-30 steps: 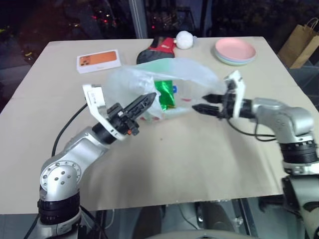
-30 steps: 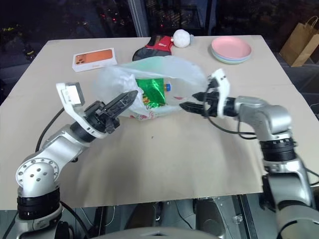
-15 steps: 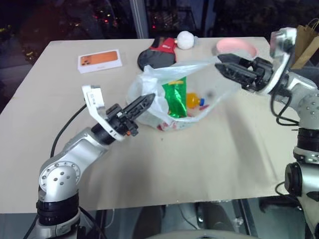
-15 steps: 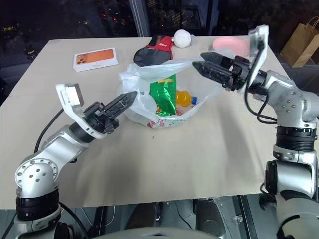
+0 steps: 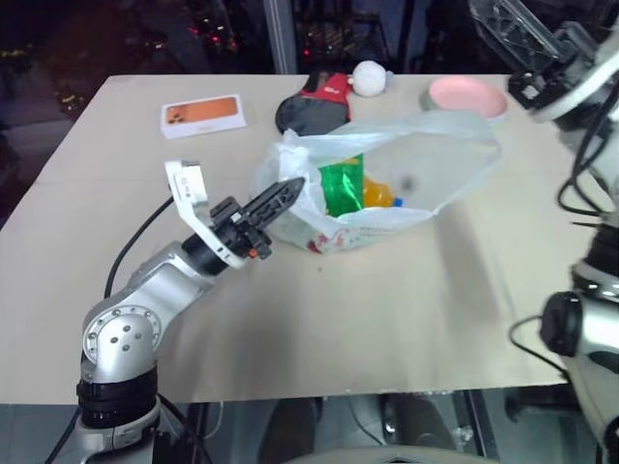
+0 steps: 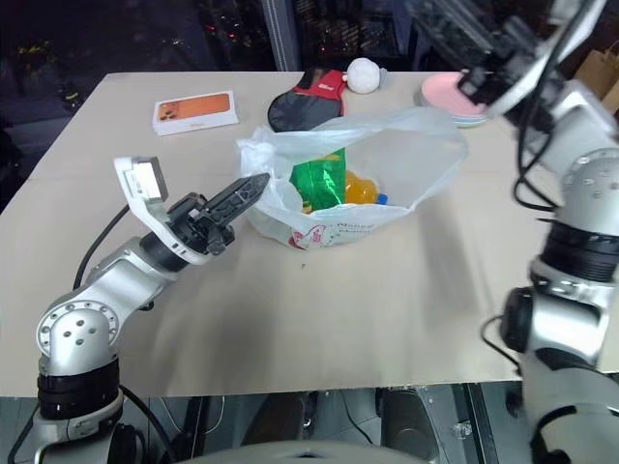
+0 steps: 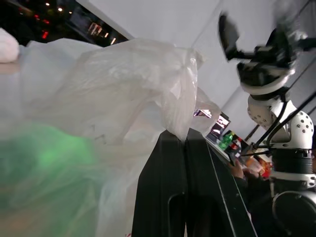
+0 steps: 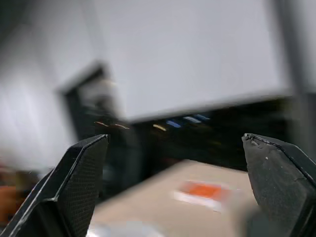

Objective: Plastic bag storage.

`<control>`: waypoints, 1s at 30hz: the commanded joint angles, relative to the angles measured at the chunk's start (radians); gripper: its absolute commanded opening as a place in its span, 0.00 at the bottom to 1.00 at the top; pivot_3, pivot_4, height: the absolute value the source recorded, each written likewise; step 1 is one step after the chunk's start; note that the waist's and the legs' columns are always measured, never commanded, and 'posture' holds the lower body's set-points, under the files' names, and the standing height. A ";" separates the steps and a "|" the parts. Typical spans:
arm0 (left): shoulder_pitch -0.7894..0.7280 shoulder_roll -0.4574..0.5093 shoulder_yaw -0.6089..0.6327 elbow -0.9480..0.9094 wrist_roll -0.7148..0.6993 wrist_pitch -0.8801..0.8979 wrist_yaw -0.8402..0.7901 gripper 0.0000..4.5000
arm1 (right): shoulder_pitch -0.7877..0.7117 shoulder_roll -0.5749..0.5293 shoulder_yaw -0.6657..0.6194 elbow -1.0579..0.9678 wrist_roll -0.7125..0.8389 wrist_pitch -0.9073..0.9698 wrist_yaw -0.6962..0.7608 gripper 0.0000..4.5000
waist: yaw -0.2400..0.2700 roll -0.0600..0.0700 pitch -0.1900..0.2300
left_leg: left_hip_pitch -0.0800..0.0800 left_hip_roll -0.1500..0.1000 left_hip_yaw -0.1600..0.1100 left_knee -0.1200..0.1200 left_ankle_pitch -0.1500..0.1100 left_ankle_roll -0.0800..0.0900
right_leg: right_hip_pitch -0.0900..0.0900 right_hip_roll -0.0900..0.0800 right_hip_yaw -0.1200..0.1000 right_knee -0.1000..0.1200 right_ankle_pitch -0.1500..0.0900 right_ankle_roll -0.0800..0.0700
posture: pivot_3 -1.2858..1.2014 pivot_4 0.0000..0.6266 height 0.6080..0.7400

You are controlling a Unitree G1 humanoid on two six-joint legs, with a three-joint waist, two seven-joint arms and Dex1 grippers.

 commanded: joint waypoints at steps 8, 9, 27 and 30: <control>-0.013 -0.013 -0.007 -0.004 0.014 -0.010 -0.021 0.00 | 0.239 -0.127 0.096 -0.031 -0.077 0.149 0.177 1.00 | -0.025 0.001 0.000 | 0.003 0.002 0.004 -0.003 0.000 0.000 | -0.001 0.002 0.005 0.002 0.000 0.000 | 0.52 0.24 1.00; -0.014 -0.014 -0.011 -0.005 0.019 -0.008 -0.023 0.00 | 0.238 -0.100 0.097 -0.059 -0.056 0.169 0.164 1.00 | -0.029 0.001 0.000 | 0.003 0.002 0.004 -0.003 0.000 0.000 | -0.001 0.002 0.005 0.002 0.000 0.000 | 0.52 0.24 1.00; -0.011 -0.009 -0.008 -0.014 0.016 -0.007 -0.008 0.00 | 0.122 -0.032 -0.135 0.064 0.114 0.254 0.095 1.00 | -0.010 0.001 0.000 | 0.002 0.001 0.003 -0.002 0.000 0.000 | -0.001 0.002 0.004 0.002 0.000 0.000 | 0.52 0.24 1.00; -0.012 -0.011 -0.010 -0.014 0.016 -0.007 -0.008 0.00 | 0.145 -0.029 -0.138 0.017 0.157 0.292 0.097 1.00 | -0.009 0.001 0.000 | 0.002 0.002 0.002 -0.002 0.000 0.000 | -0.001 0.003 0.003 0.002 0.000 0.000 | 0.52 0.24 1.00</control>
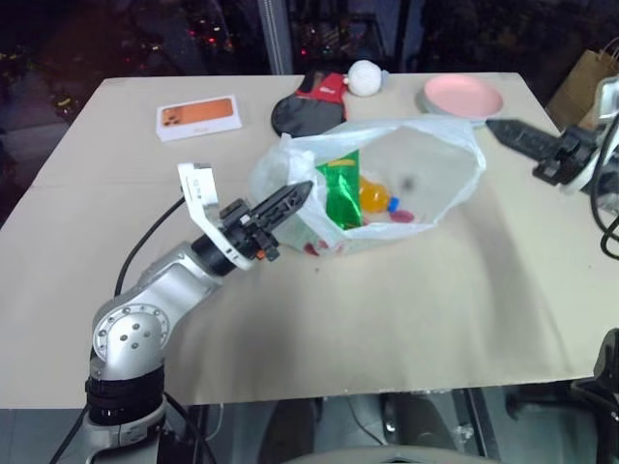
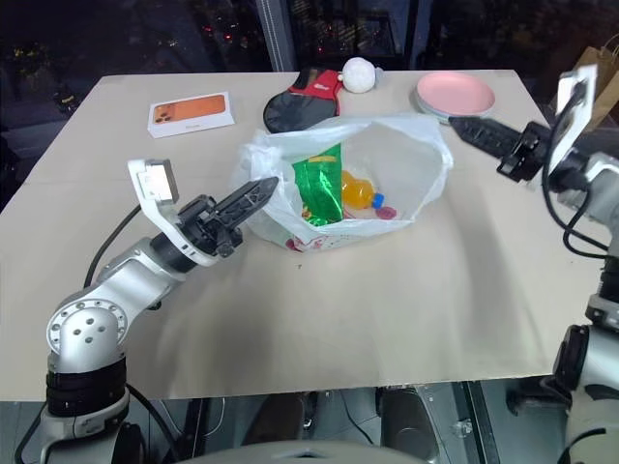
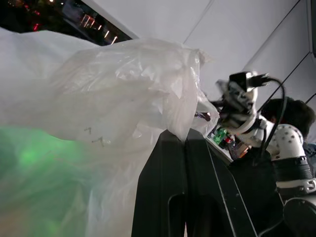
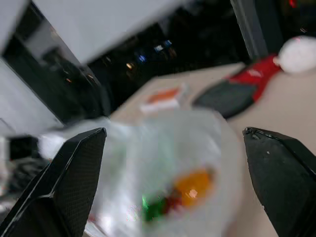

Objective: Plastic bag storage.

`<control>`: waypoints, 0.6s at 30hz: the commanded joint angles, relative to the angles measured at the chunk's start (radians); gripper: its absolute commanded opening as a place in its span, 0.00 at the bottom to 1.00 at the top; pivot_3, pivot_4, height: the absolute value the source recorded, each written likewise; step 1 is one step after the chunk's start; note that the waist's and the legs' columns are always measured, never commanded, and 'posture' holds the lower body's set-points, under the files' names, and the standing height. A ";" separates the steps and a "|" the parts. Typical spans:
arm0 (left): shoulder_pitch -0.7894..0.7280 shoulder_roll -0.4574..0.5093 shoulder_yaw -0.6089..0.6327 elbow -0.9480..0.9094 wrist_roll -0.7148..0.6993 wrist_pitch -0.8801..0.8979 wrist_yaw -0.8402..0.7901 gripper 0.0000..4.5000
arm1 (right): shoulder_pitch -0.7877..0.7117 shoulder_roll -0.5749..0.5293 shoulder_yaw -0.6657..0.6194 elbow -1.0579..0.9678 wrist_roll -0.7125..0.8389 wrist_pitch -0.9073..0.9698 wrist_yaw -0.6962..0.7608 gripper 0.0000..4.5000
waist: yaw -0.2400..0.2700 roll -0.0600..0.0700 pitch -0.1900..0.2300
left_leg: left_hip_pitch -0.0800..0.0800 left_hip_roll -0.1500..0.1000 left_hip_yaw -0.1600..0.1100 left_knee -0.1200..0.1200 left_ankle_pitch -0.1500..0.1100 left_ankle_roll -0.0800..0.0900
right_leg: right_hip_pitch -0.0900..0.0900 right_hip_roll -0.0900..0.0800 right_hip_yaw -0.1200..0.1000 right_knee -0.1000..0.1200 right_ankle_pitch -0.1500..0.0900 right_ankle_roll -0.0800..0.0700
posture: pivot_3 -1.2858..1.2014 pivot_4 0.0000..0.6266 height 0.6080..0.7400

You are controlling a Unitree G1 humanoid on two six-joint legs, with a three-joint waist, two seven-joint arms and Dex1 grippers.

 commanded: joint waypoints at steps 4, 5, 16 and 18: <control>-0.004 0.003 0.015 -0.020 -0.005 -0.009 -0.006 0.00 | 0.050 0.006 0.016 -0.167 0.103 0.085 0.005 1.00 | 0.003 0.000 0.000 | -0.001 0.000 0.000 0.000 0.000 0.000 | 0.000 0.000 0.000 0.000 0.000 0.000 | 0.52 0.24 1.00; -0.005 0.003 0.015 -0.019 -0.004 -0.009 -0.006 0.00 | 0.056 0.008 0.038 -0.183 0.081 0.074 -0.007 1.00 | 0.003 0.000 0.000 | -0.001 0.000 0.000 0.000 0.000 0.000 | 0.000 -0.001 0.000 0.000 0.000 0.000 | 0.52 0.24 1.00; -0.011 0.003 0.007 -0.012 0.003 -0.008 -0.016 0.00 | 0.057 0.029 0.110 -0.255 0.065 0.057 -0.015 0.94 | 0.003 0.000 0.000 | 0.000 0.000 0.000 0.000 0.000 0.000 | 0.000 0.000 0.000 0.000 0.000 0.000 | 0.52 0.24 1.00; -0.014 0.002 0.006 -0.011 0.005 -0.008 -0.017 0.00 | 0.045 0.047 0.095 -0.261 0.100 0.060 -0.029 0.81 | 0.003 0.000 0.000 | -0.001 0.000 0.000 0.000 0.000 0.000 | 0.000 0.000 0.000 0.000 0.000 0.000 | 0.52 0.24 1.00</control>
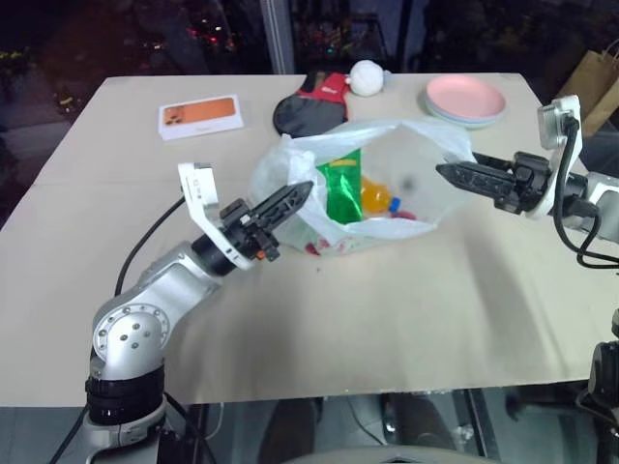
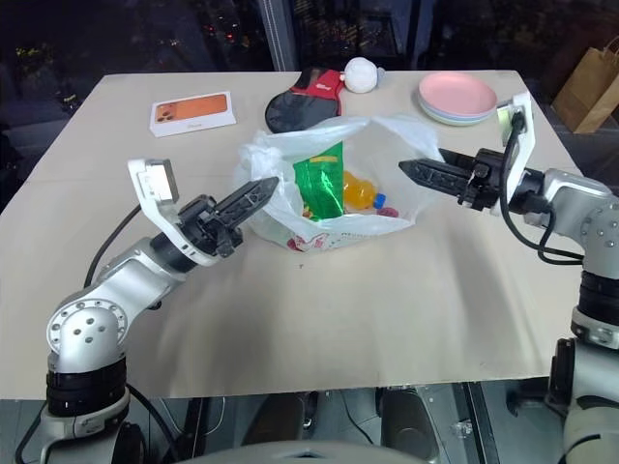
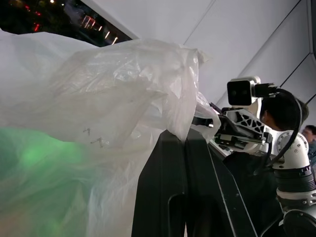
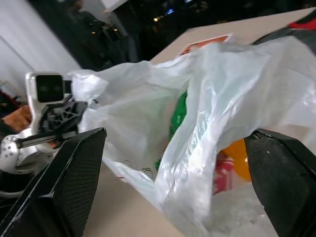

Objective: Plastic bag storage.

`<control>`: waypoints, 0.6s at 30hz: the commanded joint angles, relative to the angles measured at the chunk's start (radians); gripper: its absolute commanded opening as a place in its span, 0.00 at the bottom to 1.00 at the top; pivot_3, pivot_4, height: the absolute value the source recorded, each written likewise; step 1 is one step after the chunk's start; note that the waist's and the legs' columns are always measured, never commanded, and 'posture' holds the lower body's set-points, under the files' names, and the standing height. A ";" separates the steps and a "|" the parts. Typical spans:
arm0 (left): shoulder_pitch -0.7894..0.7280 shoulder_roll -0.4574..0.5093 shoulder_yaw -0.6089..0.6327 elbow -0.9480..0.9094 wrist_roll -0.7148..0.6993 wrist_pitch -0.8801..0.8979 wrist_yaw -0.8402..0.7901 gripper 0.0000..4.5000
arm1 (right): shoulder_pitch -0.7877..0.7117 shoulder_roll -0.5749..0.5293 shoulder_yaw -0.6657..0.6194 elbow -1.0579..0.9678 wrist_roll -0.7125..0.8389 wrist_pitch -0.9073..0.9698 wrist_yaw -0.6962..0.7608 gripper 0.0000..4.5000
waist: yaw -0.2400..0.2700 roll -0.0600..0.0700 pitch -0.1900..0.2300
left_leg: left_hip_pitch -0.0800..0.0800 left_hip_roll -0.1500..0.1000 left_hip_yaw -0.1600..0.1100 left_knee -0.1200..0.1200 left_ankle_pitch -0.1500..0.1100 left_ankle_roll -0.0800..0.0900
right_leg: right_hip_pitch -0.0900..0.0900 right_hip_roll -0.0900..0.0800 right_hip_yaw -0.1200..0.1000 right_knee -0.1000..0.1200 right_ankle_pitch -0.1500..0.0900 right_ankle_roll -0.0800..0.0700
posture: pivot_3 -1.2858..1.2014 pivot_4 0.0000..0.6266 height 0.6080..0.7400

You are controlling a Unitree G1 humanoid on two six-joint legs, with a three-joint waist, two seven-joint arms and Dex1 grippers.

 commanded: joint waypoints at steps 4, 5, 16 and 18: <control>-0.037 -0.005 0.010 0.001 -0.002 -0.011 -0.004 0.00 | -0.066 0.038 -0.084 -0.026 0.128 0.001 -0.052 0.41 | 0.000 0.000 0.000 | 0.000 0.000 0.000 0.000 0.000 0.000 | 0.000 0.000 0.000 0.000 0.000 0.000 | 0.52 0.24 1.00; -0.047 -0.006 0.011 0.006 -0.005 -0.010 -0.001 0.00 | -0.071 0.041 -0.091 -0.018 0.139 0.002 -0.064 0.29 | 0.000 0.000 0.000 | 0.000 0.000 0.000 0.000 0.000 0.000 | 0.000 0.000 0.000 0.000 0.000 0.000 | 0.52 0.24 1.00; -0.465 -0.073 0.051 0.252 -0.039 -0.047 0.059 0.00 | -0.319 0.119 -0.204 0.214 0.151 -0.152 -0.279 0.02 | 0.003 -0.001 0.001 | -0.001 0.000 -0.001 0.002 0.000 0.000 | 0.000 0.000 -0.002 0.002 0.000 0.000 | 0.52 0.24 1.00; -0.599 -0.090 0.075 0.350 -0.011 -0.088 0.070 0.00 | -0.386 0.122 -0.210 0.265 0.129 -0.195 -0.299 0.02 | 0.003 -0.001 0.001 | -0.002 -0.001 -0.002 0.003 0.000 0.000 | 0.000 0.000 -0.003 0.001 0.000 0.000 | 0.52 0.24 1.00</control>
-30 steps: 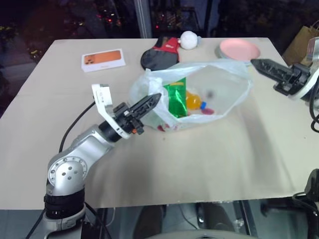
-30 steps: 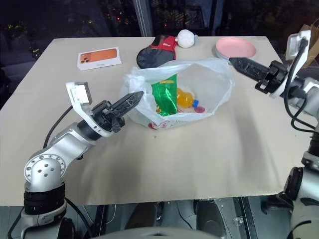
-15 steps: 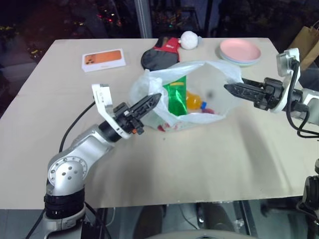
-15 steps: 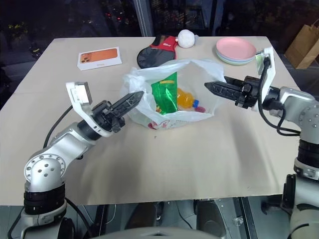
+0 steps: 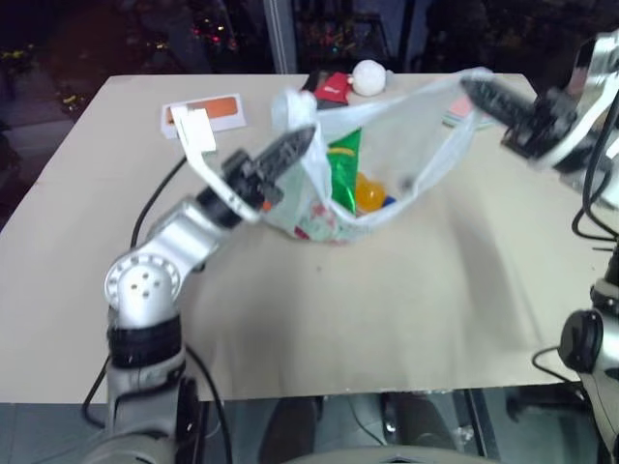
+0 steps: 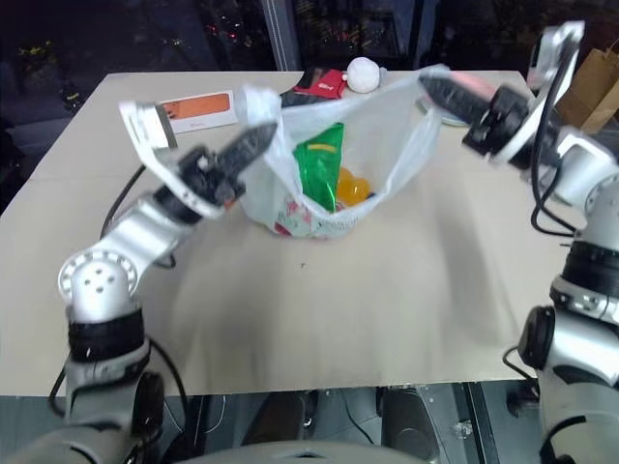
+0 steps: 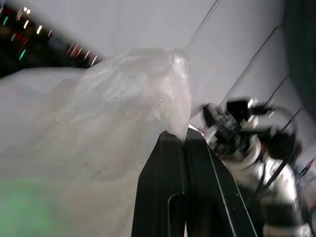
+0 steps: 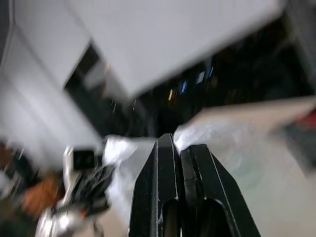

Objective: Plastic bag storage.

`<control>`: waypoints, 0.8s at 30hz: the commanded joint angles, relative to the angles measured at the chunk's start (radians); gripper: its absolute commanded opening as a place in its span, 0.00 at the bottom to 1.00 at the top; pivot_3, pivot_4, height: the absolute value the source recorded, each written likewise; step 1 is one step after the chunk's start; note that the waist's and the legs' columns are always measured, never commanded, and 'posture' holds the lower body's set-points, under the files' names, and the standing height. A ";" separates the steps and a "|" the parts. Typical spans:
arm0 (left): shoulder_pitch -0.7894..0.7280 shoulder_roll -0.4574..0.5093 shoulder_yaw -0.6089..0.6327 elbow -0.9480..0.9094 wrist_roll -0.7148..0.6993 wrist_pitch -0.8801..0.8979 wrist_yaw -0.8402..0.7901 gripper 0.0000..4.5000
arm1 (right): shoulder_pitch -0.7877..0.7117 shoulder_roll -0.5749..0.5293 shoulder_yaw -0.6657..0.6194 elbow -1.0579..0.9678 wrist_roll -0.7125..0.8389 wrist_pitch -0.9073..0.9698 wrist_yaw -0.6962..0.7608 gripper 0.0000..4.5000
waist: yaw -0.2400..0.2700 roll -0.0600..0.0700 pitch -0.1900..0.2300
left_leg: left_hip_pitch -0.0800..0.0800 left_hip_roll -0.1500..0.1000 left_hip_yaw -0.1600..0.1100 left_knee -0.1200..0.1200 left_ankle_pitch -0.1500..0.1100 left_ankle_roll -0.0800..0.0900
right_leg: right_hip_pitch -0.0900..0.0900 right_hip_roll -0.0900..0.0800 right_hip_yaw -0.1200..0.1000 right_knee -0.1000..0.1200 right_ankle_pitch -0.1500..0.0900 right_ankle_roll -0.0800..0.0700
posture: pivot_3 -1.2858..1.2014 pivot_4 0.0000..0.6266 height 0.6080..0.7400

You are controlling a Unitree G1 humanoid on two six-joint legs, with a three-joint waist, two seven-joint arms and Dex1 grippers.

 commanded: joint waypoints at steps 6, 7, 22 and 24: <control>-0.525 -0.002 0.153 0.510 0.141 -0.243 -0.009 0.00 | -0.249 -0.014 -0.079 0.212 -0.122 -0.254 -0.086 0.02 | -0.003 0.000 0.001 | -0.002 0.000 0.002 -0.004 0.002 -0.003 | -0.002 -0.001 0.001 -0.004 0.000 0.000 | 0.52 0.24 1.00; -0.541 0.003 0.147 0.555 0.178 -0.257 -0.027 0.00 | -0.242 -0.020 -0.073 0.207 -0.125 -0.247 -0.069 0.02 | -0.005 0.000 0.001 | -0.003 0.000 0.002 -0.006 0.002 -0.004 | -0.003 -0.001 0.000 -0.006 0.000 0.000 | 0.52 0.24 1.00; -0.094 0.128 -0.031 0.251 0.400 -0.038 -0.311 0.88 | 0.223 -0.267 0.095 -0.166 -0.175 -0.009 0.263 1.00 | -0.028 0.001 0.001 | -0.004 -0.001 0.003 -0.010 0.002 -0.004 | -0.005 -0.002 0.001 -0.004 0.000 0.000 | 0.52 0.24 1.00; 0.002 0.185 -0.013 0.176 0.386 -0.010 -0.367 0.88 | 0.308 -0.300 0.085 -0.206 -0.156 0.009 0.319 1.00 | -0.032 0.001 0.001 | -0.003 0.000 0.003 -0.010 0.002 -0.004 | -0.005 -0.002 0.002 -0.004 -0.001 0.000 | 0.52 0.24 1.00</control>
